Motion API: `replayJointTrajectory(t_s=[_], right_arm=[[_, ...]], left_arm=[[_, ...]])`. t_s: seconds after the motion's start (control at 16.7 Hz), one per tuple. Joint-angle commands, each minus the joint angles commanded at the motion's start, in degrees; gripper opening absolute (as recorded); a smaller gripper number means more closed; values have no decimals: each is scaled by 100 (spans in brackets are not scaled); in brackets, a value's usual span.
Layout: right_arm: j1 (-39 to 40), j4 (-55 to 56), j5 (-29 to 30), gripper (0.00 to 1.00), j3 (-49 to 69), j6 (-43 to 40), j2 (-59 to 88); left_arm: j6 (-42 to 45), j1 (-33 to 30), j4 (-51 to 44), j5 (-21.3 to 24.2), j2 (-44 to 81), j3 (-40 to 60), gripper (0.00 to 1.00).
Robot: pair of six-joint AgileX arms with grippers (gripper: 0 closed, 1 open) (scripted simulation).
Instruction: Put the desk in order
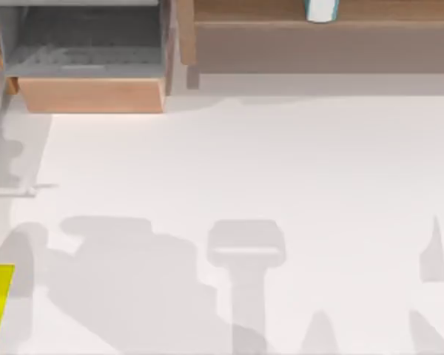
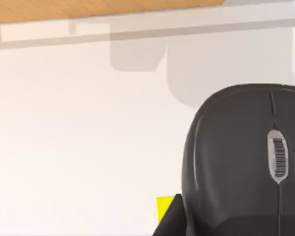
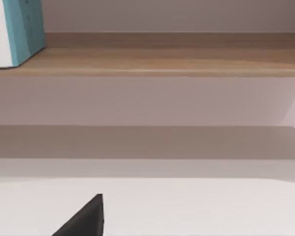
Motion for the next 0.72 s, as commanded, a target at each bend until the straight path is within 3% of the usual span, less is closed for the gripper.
replayJointTrajectory(t_s=[0.36,0.72], right_arm=[[0,0,0,100,0,0,0],[0,0,0,100,0,0,0]], left_arm=[[-466,-49,509,-148,-483,-1884,0],[-617,-36,643,-196,-590,-2429,0]])
